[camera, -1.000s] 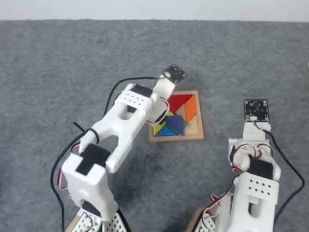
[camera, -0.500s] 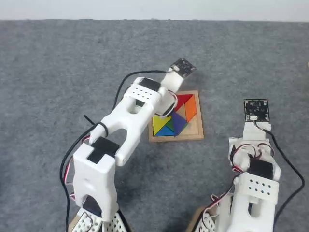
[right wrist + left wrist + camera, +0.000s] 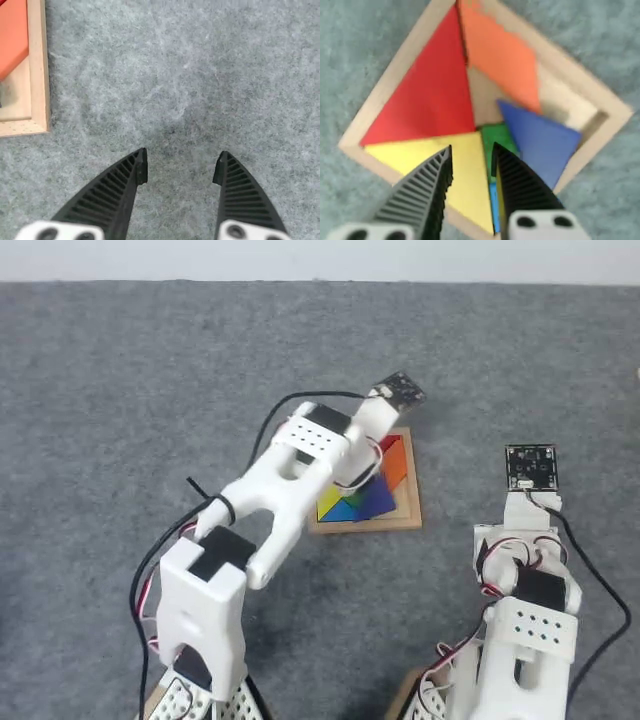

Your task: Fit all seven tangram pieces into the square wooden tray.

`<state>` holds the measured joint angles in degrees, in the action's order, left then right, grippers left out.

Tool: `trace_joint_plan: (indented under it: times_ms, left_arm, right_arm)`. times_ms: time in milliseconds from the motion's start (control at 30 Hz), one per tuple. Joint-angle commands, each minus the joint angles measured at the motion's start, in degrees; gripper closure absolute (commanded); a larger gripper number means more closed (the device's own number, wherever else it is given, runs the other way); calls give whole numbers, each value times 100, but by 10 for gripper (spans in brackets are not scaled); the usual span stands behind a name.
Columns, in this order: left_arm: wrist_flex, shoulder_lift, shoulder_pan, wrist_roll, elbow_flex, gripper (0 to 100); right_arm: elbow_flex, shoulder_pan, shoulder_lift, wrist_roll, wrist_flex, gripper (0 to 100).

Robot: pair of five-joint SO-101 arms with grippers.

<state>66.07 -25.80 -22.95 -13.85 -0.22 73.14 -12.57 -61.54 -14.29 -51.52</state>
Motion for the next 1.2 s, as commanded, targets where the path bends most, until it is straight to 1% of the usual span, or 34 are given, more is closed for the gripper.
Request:
trace_joint_plan:
  times_ms: [0, 233, 467, 567, 800, 933, 1167]
  left_arm:
    - [536, 299, 53, -9, -259, 885]
    - [431, 422, -141, 79, 127, 885]
    - [431, 422, -360, 343, 84, 885]
    - [457, 396, -387, 475, -145, 885]
    - [422, 352, -501, 484, -435, 885]
    - [237, 334, -501, 457, -400, 885]
    - [9, -141, -563, 440, -453, 885]
  right_arm:
    - [-26, 48, -92, -79, 119, 772]
    - [-26, 48, -92, -79, 110, 772]
    - [-26, 48, -92, -79, 101, 772]
    - [-26, 48, -92, -79, 101, 772]
    - [-26, 40, -92, -79, 101, 772]
    - [-26, 40, -92, -79, 101, 772]
    - [-26, 40, -92, -79, 101, 772]
